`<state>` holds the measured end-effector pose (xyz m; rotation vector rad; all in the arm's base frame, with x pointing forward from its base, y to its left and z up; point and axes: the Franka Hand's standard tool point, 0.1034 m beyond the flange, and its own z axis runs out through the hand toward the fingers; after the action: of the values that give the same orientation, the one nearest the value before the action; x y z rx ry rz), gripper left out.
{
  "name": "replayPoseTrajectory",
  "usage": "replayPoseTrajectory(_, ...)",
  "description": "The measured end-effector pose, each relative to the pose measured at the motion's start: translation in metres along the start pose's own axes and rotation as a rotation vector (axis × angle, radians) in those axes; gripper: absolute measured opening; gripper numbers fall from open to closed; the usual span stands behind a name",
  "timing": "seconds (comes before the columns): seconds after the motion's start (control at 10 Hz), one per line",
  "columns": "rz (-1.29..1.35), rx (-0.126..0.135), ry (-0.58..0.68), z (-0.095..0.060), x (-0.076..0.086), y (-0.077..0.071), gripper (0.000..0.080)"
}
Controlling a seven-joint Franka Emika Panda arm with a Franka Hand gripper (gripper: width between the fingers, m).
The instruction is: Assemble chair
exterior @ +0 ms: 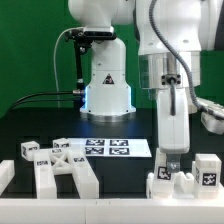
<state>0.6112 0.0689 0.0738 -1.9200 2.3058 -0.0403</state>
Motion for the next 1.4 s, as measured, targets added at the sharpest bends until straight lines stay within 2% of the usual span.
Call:
replayPoseTrajectory(0.1,-0.024,-0.001,0.0,0.0,0.0,0.0,0.0284)
replayPoseTrajectory(0.2,-0.147,-0.019,0.004,-0.001,0.0,0.003,0.0284)
replayPoseTrajectory(0.3,-0.292,-0.032,0.008,-0.001,0.001,0.004,0.0381)
replayPoseTrajectory(0.4,-0.484,-0.016,0.014,-0.002,0.005,0.001,0.0381)
replayPoseTrajectory(0.5,-0.678,-0.019,0.014,-0.002,0.007,0.002,0.0559)
replayPoseTrajectory(0.6,-0.813,-0.023,0.019,-0.003,0.006,0.002,0.0631)
replayPoseTrajectory(0.7,-0.816,-0.024,0.018,-0.002,0.007,0.002,0.0644)
replayPoseTrajectory(0.9,-1.041,-0.034,0.027,-0.003,0.01,0.001,0.0649)
replayPoseTrajectory(1.0,-1.282,-0.04,0.044,-0.007,0.013,-0.006,0.0649)
replayPoseTrajectory(1.3,-1.254,-0.035,0.052,-0.006,0.012,-0.005,0.0637)
replayPoseTrajectory(1.4,-1.18,-0.032,0.051,-0.005,0.011,-0.005,0.0466)
